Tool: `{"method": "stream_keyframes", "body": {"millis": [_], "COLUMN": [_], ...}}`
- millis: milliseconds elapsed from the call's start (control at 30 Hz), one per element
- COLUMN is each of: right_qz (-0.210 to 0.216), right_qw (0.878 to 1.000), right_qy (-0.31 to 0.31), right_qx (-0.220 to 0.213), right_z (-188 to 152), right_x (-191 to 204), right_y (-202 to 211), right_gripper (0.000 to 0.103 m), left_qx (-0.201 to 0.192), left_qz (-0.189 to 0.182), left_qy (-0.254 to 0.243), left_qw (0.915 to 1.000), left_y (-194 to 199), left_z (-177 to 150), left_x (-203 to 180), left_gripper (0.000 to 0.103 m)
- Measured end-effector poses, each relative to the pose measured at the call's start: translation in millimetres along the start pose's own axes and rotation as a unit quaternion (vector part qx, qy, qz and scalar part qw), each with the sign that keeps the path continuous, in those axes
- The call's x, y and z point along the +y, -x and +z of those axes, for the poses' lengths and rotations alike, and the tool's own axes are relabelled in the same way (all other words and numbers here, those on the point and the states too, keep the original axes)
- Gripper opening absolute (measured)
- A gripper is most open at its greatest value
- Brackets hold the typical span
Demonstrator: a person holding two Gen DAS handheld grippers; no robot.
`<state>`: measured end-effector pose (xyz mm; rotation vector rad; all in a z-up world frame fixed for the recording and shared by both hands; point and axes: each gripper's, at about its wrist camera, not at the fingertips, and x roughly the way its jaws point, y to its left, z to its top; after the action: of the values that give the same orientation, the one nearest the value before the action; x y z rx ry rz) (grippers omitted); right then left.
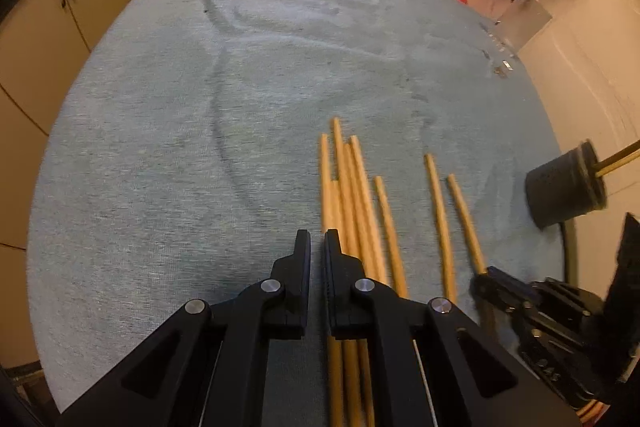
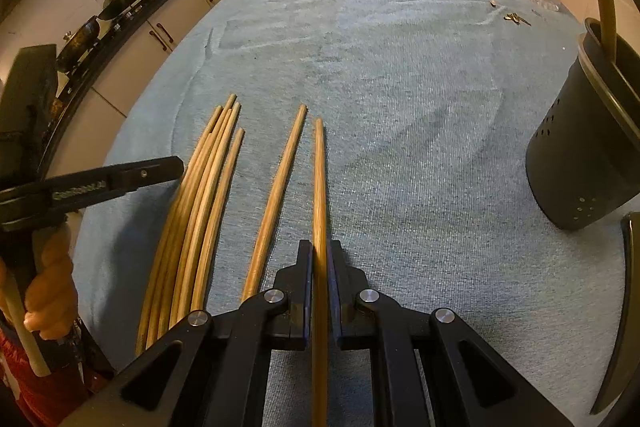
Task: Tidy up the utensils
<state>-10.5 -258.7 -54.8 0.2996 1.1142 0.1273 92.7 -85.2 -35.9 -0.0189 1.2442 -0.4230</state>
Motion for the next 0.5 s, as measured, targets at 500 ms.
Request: {"method": "stream_keyframes", "body": {"millis": [500], "right_qz": [-0.007], "right_qw": [1.000], "right_qy": [0.008], "right_qx": [0.006], "right_z": [2.0], "right_x": [0.7], "right_y": [-1.9], "right_gripper": [0.009], "left_qx": [0.006], "left_qz": [0.061], "left_qy": [-0.031], "left_qw": [0.9976], "left_y": [-9.1], "left_z": [-1.5], "left_x": [-9.9], "left_gripper": [0.009]}}
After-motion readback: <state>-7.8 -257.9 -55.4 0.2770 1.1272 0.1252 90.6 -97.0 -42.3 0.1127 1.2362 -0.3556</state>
